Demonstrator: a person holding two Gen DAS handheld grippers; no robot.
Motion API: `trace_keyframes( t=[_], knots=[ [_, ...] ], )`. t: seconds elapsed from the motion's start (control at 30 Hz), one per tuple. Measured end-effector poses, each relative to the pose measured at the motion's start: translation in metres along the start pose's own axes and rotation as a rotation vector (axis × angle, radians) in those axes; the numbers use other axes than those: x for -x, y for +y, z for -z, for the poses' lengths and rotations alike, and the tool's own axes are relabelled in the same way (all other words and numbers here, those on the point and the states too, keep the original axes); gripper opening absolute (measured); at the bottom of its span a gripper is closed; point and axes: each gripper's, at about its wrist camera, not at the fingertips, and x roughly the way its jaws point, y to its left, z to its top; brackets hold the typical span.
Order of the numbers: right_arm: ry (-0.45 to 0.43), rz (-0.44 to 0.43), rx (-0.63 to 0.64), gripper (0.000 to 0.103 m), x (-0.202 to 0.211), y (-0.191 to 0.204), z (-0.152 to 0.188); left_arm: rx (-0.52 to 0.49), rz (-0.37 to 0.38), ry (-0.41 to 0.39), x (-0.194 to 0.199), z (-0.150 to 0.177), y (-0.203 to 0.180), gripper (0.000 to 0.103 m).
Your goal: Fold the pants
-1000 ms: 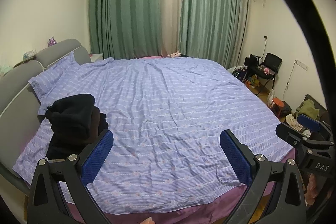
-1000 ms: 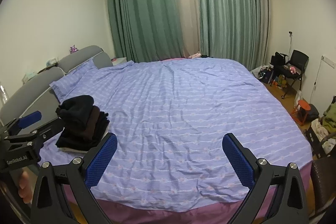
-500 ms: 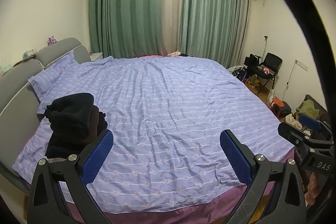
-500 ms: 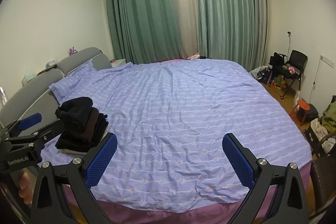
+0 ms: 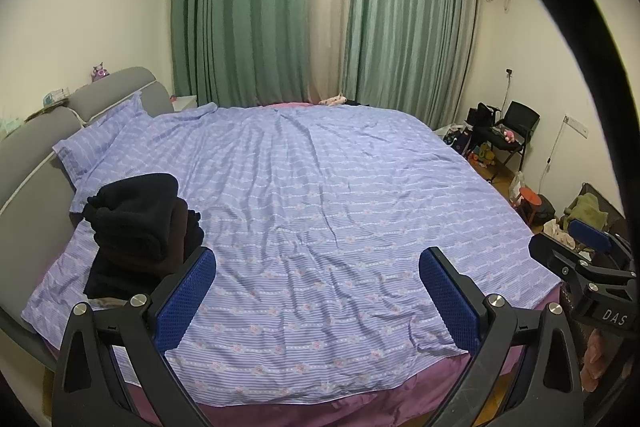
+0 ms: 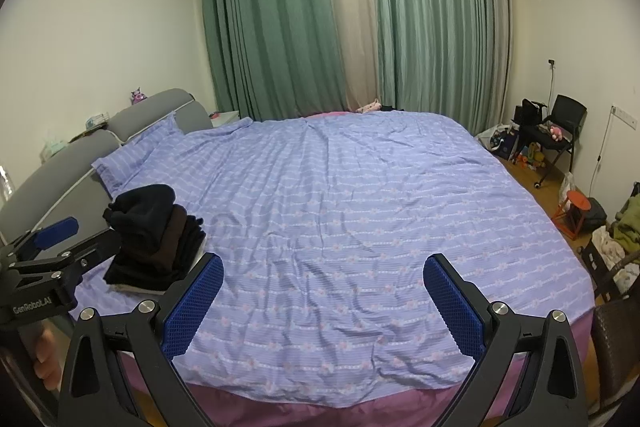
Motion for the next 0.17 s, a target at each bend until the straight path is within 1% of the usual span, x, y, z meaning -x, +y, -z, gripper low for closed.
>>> trace_keyframes(
  t=[0.17],
  knots=[
    [0.003,0.000,0.000,0.101,-0.0004,-0.0001,-0.0003,0.002,-0.003,0.010,-0.0045,-0.0001,-0.0002,0.103]
  ],
)
